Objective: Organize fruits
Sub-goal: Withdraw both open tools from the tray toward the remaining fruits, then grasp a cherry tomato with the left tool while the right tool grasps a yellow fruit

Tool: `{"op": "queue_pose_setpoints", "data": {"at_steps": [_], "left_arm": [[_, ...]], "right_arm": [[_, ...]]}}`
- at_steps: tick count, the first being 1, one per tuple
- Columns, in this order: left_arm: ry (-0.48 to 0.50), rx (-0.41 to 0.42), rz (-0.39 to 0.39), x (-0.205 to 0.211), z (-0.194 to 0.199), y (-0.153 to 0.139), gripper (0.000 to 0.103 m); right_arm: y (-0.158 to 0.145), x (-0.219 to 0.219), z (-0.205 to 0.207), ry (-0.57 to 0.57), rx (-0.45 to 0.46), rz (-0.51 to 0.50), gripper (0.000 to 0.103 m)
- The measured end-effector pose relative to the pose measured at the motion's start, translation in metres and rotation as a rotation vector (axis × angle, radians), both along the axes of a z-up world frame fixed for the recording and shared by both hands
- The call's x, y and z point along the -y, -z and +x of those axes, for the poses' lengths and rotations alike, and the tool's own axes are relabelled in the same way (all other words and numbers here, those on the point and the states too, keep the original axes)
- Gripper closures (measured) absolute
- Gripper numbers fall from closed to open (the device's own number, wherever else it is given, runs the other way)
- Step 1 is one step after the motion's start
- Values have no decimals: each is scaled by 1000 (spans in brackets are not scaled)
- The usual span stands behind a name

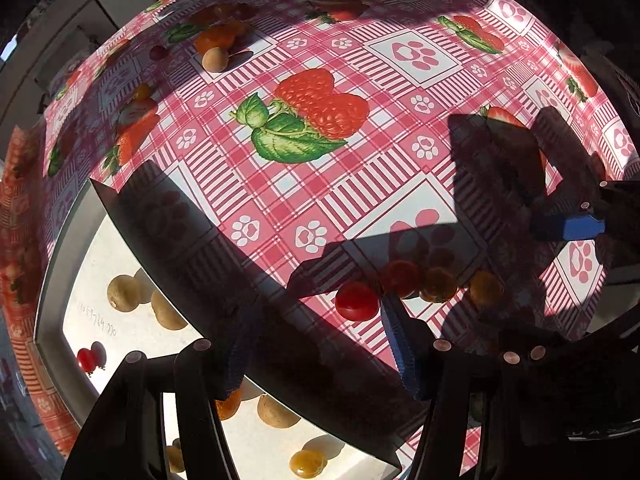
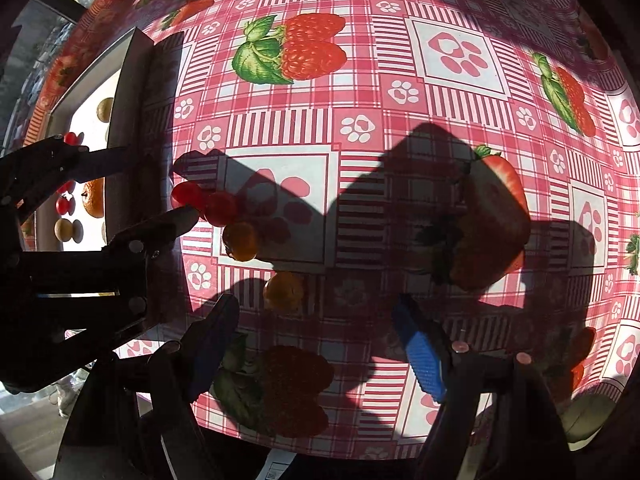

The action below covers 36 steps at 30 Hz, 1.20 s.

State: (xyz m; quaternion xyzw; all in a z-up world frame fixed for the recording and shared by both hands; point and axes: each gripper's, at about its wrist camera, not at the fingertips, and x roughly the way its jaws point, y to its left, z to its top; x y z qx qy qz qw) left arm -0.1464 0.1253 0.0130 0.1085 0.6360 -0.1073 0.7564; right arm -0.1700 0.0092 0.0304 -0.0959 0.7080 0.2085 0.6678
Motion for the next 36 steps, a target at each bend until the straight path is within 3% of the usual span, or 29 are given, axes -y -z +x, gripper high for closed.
{"op": "queue_pose_setpoints", "data": {"at_steps": [2,4,9,11,13,18,23,31,36], "left_arm": [[-13,-13,-8,-2,2,3,41],[-14,-14,-7,-2,3,5,41],[-19,-31,-19,1,7,9,42],[-30,-39,-22,1,9,11,46],[-38,-38,-26,2,9,11,50],[-89,-59,-67,-7,15,12,79],[-171,-92,-124,-20,18,12,79],[-179,-110,-135,-13,11,13,79],[-191,-99,-148,-9,5,-4,79]], "right_arm": [[2,-3,-1,-11,1,3,25],[4,-10,-3,-29,3,11,36],[7,-27,-11,-84,37,-5,41],[6,-29,-11,-92,47,-16,54],[5,-29,-11,-88,32,-1,81],[3,-19,-7,-35,-2,28,81],[0,-9,-7,27,-23,57,81],[-2,18,19,96,-43,76,81],[-9,28,27,115,-39,91,81]]}}
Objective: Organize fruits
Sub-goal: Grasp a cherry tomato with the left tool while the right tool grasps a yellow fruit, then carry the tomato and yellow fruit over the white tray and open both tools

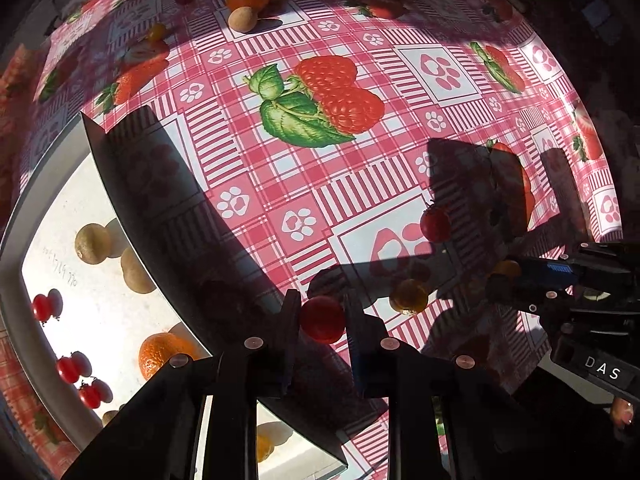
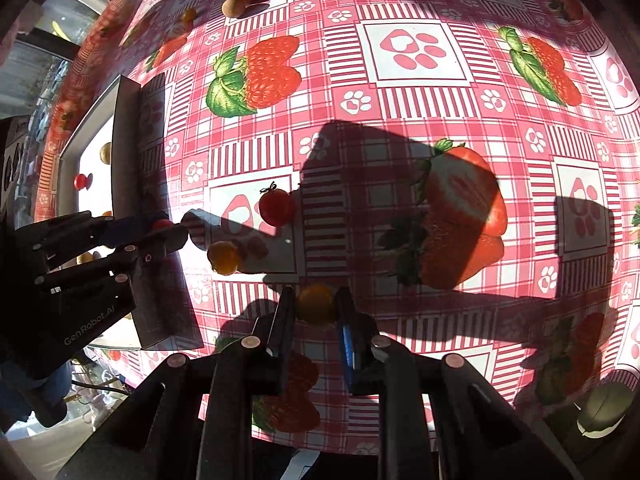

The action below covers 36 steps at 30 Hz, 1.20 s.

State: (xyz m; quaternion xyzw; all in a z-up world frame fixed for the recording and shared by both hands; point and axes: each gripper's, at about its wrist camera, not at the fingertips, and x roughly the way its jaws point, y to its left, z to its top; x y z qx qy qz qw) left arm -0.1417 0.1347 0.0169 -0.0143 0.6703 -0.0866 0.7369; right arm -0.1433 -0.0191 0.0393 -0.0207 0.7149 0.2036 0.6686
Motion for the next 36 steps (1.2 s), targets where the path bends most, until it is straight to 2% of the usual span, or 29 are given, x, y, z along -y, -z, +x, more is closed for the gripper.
{"op": "queue_pose_setpoints", "data": {"at_steps": [6,17,30,36], "left_arm": [[-32,40,-13,-4,-5,-24,79],[-154,102,-21,-57,-16,-53,79],[-358,144,17,-136,-42,-57,79],[-449,158,61,-178,-39,-52,79]], "right_arm": [[-14,17,10,4,5,10,81],[-35,-18,9,-52,31,32,81],[-55,-118,16,-232,63,89,81],[-57,-178,23,-311,71,125,81]]}}
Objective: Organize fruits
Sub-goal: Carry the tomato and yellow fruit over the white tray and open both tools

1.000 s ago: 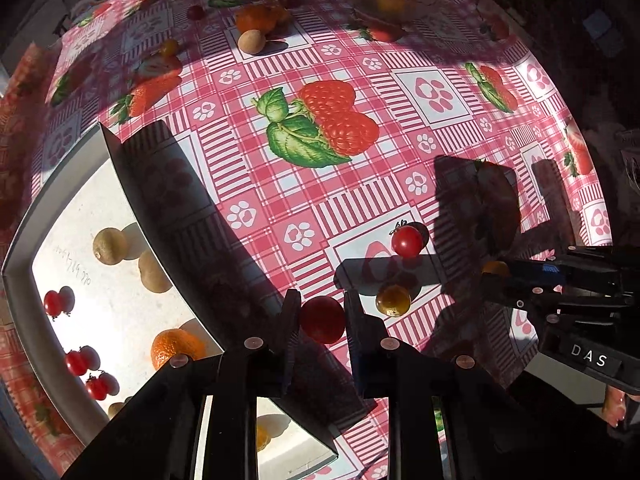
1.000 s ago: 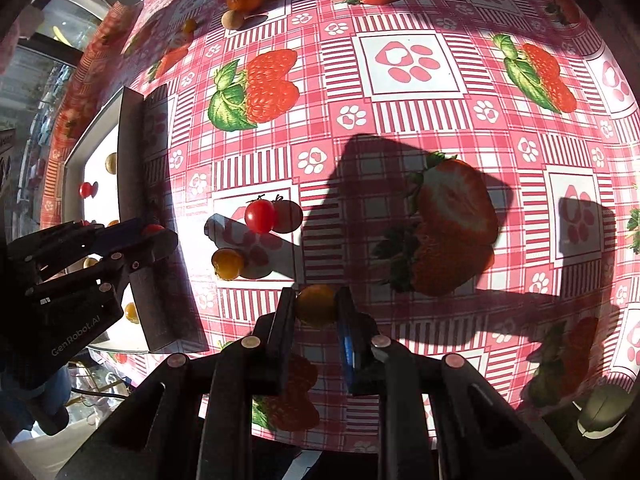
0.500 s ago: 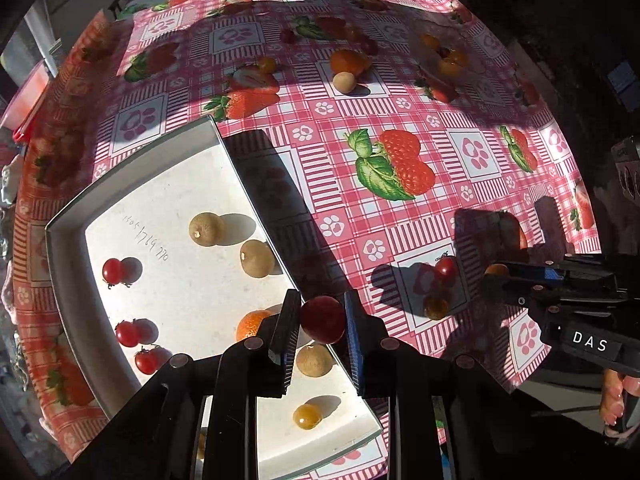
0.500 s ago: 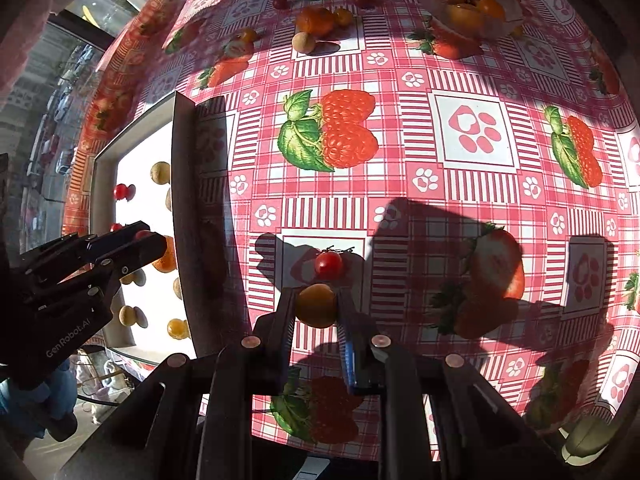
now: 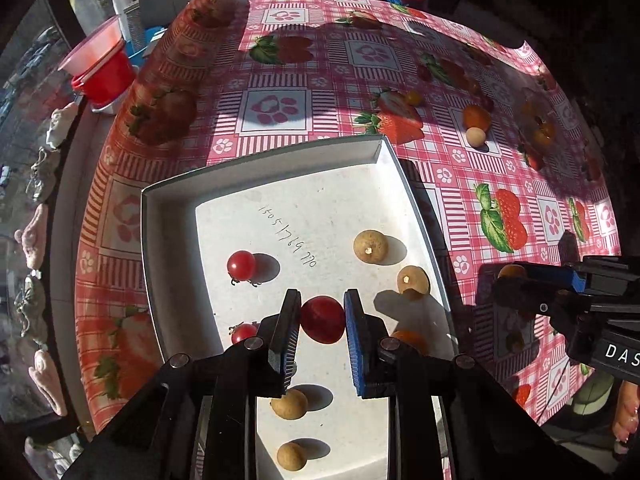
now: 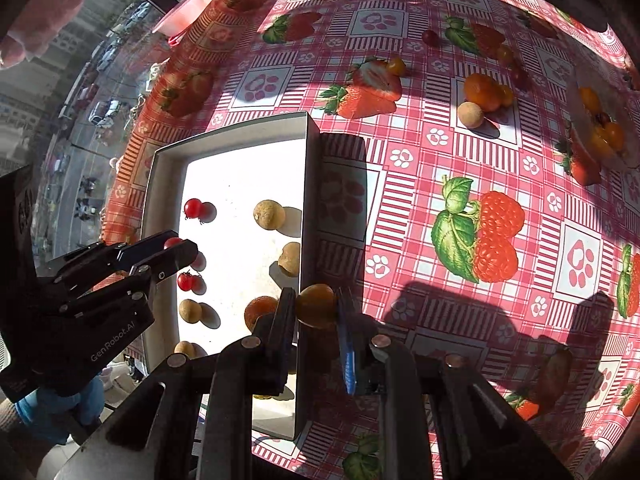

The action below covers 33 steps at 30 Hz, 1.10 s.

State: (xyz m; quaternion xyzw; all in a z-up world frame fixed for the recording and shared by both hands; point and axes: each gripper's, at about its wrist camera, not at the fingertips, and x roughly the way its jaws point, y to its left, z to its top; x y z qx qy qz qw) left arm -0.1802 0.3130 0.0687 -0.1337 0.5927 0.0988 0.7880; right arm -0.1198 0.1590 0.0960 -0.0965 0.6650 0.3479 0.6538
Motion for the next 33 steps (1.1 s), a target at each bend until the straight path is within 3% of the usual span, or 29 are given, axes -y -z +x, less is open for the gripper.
{"op": "queue_pose_setpoints", "data": {"at_steps": [12,21,28,29,30,33], "left_arm": [[-120,-27,77,-55,32,27,79],[-136,-86,85,-68,35,52,79],[-119,-84,107,-64,38,53,78],[-120,-86,109,-64,38,53,71],[-123,-86,108,-64,38,52,49],[-144,-77,134,-66,35,49,41]], "right_arm": [[20,-88,22,-89,27,-11,81],[47,-111,35,-93,33,-65,81],[65,-126,30,-147,57,-115,81],[65,-126,30,-152,62,-116,81],[65,-127,30,-159,64,-116,80],[67,-129,29,-160,58,-112,75]]}}
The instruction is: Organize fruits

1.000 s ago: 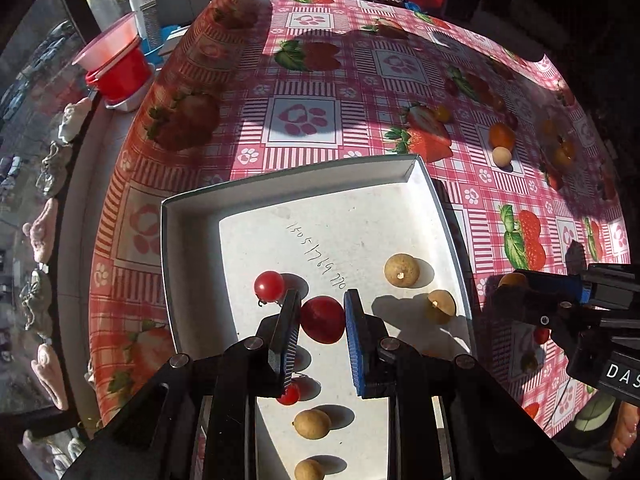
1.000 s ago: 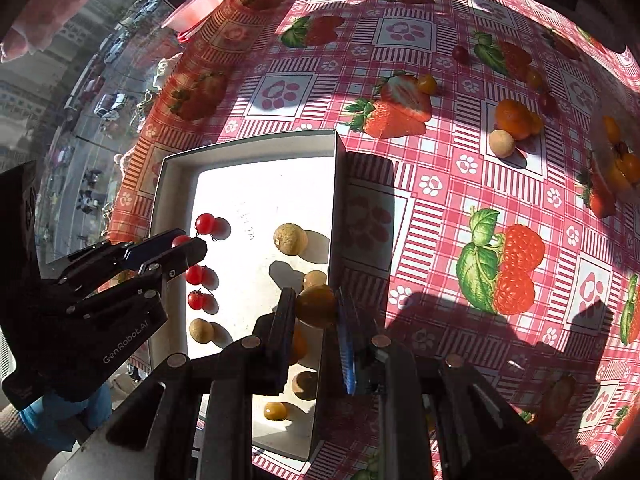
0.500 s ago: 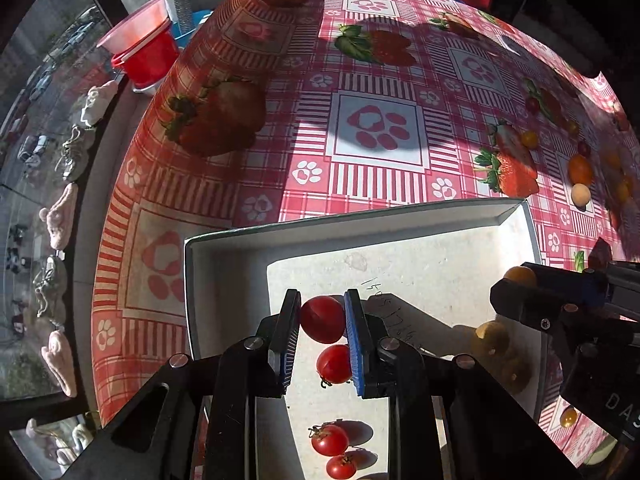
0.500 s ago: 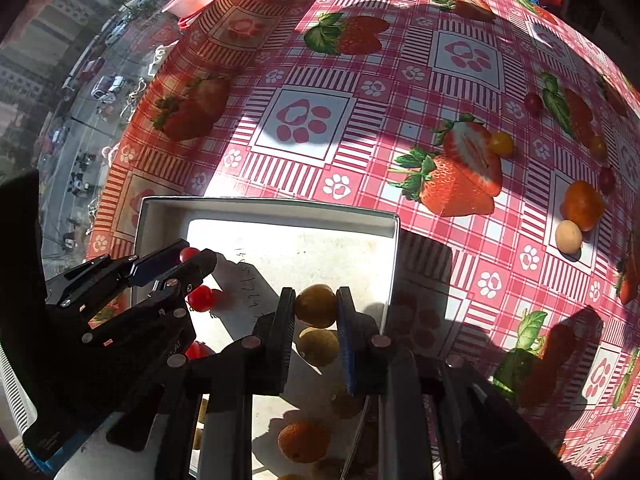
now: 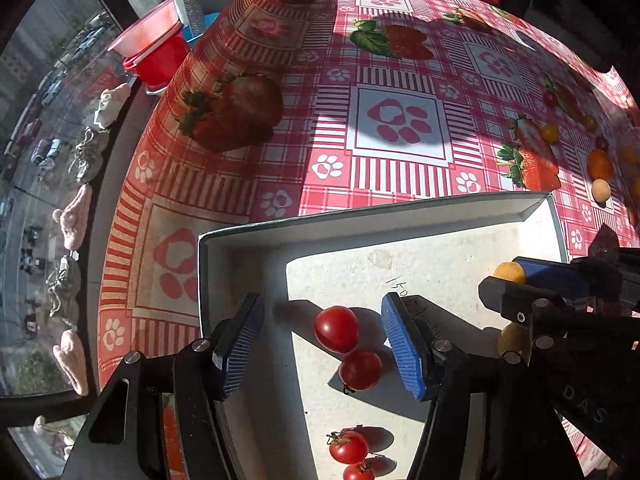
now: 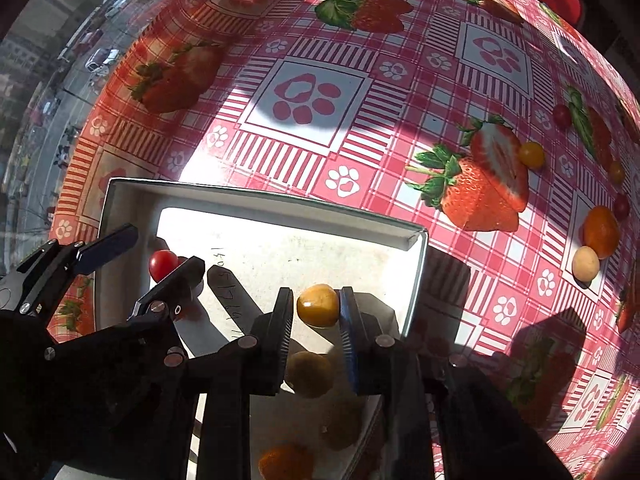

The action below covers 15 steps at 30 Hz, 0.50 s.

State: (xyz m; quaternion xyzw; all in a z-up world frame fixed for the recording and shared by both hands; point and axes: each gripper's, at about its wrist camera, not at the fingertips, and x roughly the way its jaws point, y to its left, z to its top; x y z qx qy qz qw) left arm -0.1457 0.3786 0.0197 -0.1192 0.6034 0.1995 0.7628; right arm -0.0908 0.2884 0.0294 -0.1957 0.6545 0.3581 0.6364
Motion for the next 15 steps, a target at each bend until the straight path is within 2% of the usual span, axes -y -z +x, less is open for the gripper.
{"op": "queue_pose_setpoints", "data": {"at_steps": [2,5,10,11,12,13,14,15], "left_arm": [[0,0,-16,0,-2,-2,40],[6,-7,3,4,-7,-7,40],[-3,-16,-20,13,-19,-16,40],[-4,-16,-25,16,-22,-19,39],[-3,-17,-31,19,-24,-21,20],[-2,-12,-35,22,-27,-24,8],[-1,7,-30,27,-30,-29,1],[5,13,-30,28,-31,-33,1]], "right_arm": [[-4,4,1,12,-2,10,69],[-16,9,-3,20,-2,30,59],[-40,22,-10,32,-16,75,22],[-45,25,-13,33,-19,78,21],[-48,28,-16,33,-22,78,21],[-52,30,-18,33,-24,75,20],[-54,34,-24,33,-23,70,19],[-58,36,-25,34,-21,65,19]]}}
